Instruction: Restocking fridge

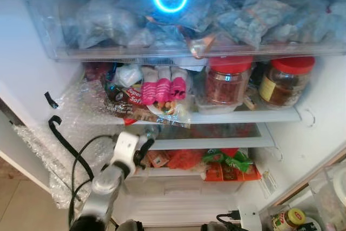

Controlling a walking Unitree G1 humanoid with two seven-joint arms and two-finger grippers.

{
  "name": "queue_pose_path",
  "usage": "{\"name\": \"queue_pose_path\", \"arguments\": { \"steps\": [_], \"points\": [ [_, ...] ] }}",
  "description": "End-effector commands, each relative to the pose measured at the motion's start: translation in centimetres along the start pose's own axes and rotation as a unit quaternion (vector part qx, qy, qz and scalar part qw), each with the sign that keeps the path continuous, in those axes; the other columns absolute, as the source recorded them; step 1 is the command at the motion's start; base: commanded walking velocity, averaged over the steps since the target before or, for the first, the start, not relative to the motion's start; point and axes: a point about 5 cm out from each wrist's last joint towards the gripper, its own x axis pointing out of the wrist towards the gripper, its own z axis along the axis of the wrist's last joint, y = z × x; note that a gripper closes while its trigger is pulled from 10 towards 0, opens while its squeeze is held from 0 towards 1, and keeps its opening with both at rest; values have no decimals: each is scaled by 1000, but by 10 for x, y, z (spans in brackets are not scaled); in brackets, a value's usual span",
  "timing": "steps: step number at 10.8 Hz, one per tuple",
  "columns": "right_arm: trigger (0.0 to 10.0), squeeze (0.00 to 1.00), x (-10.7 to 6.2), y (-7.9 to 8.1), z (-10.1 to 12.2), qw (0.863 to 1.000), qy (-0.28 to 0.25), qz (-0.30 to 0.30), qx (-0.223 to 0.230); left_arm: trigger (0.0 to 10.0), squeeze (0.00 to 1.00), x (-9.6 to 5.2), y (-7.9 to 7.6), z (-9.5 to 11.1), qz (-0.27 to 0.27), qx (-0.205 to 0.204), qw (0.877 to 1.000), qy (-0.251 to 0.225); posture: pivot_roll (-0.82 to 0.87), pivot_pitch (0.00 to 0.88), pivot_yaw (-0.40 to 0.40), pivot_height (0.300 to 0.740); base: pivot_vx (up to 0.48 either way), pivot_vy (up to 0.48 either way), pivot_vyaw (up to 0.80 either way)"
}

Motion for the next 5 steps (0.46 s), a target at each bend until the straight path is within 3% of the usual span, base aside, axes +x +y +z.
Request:
{"name": "queue_pose_path", "arguments": {
  "steps": [1,3,5],
  "points": [
    [10000,0,-3,5,-15,1000,28,5,8,10000,0,-1,3,-8,4,11,1000,26,-116,38,22,651,0,0,0],
    [10000,0,-3,7,-16,999,30,3,11,10000,0,8,17,-4,31,16,999,38,-115,38,27,651,0,0,0],
    [10000,0,-3,8,-16,999,31,2,14,10000,0,12,14,-6,32,11,998,47,-118,34,32,651,0,0,0]
  ]
}}
